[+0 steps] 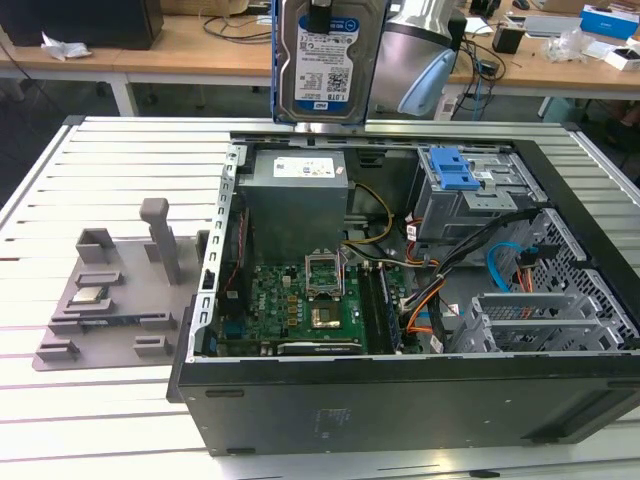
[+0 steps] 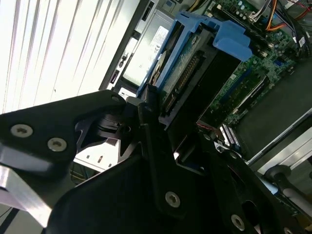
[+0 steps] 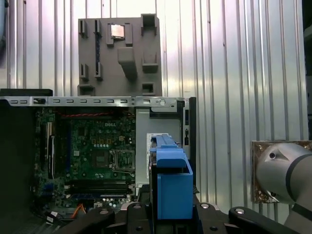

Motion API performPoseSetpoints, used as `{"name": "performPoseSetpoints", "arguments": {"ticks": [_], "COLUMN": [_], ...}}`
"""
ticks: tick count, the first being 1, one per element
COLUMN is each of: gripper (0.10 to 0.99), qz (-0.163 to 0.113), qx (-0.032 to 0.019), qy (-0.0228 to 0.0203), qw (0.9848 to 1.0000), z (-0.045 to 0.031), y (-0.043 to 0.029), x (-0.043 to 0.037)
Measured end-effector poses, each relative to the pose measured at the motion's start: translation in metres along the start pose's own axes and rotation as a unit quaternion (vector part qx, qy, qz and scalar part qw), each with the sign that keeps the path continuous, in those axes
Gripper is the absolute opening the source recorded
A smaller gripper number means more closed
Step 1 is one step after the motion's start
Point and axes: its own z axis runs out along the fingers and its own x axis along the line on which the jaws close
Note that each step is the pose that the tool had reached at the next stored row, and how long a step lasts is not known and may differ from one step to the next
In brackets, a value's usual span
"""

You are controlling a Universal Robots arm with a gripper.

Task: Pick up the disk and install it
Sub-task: 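Pick up the disk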

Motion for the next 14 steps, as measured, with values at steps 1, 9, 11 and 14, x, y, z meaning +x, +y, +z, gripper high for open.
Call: {"name": "performPoseSetpoints", "arguments": {"ticks": [1,9,11,14], "gripper": [0.365,0.365,0.365,0.365], "qz": [0.0,0.0,0.0,0.0], "qx": [0.0,0.0,0.0,0.0], "qy": [0.0,0.0,0.0,0.0], "qw": [1.0,1.0,1.0,1.0], "z": [0.0,0.0002,0.0002,0.0002], "y": [0.0,-0.0002,-0.0005,-0.0006], "x": [0.0005,0.0094,0.0224,0.0264]}}
